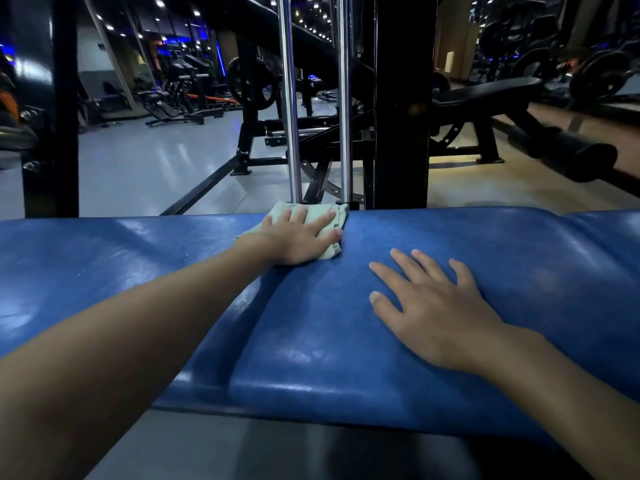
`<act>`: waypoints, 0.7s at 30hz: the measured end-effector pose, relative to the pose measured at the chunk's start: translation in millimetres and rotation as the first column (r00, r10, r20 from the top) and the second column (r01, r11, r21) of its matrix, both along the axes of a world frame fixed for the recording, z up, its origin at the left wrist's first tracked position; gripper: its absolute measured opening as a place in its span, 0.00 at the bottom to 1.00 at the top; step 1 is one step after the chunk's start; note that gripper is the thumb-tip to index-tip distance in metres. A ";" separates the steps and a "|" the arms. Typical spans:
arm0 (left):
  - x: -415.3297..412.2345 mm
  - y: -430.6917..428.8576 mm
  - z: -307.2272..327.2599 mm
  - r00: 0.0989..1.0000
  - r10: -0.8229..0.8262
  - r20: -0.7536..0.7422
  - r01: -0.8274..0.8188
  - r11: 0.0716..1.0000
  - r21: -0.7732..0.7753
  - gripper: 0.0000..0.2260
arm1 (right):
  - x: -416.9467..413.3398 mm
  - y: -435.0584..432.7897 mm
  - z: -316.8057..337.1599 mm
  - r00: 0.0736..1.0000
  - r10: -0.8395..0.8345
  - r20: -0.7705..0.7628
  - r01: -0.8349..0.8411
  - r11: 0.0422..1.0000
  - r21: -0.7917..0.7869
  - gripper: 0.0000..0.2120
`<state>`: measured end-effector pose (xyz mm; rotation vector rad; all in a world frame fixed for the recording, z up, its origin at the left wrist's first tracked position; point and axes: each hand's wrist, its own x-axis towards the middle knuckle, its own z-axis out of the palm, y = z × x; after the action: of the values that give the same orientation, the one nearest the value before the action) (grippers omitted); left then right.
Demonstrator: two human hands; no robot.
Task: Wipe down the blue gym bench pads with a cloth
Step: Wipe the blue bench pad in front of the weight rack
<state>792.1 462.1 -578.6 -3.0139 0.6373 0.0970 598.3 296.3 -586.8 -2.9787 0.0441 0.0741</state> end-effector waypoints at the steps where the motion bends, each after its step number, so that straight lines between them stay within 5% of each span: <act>1: -12.3 5.6 0.4 1.000 -0.014 -0.006 0.014 1.000 0.008 0.29 | -0.3 -0.1 0.6 1.000 -0.002 -0.003 0.002 1.000 -0.002 0.28; 12: -192.1 69.6 3.2 0.996 -0.085 -0.019 0.086 0.996 0.031 0.37 | -4.9 7.3 12.6 1.000 0.000 0.019 0.001 0.999 -0.053 0.27; 16: -186.7 68.6 5.4 0.997 -0.072 -0.036 0.073 0.997 0.029 0.30 | -4.4 30.5 17.3 0.997 0.033 0.071 -0.039 0.995 0.090 0.27; 21: -113.4 56.2 4.3 0.998 -0.037 -0.045 0.038 0.999 0.010 0.27 | 0.8 42.8 4.0 0.998 0.057 0.008 -0.057 0.998 -0.024 0.29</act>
<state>678.6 518.3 -574.3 -2.9955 0.6948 0.1668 599.1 339.1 -582.8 -3.0036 -0.0411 0.0675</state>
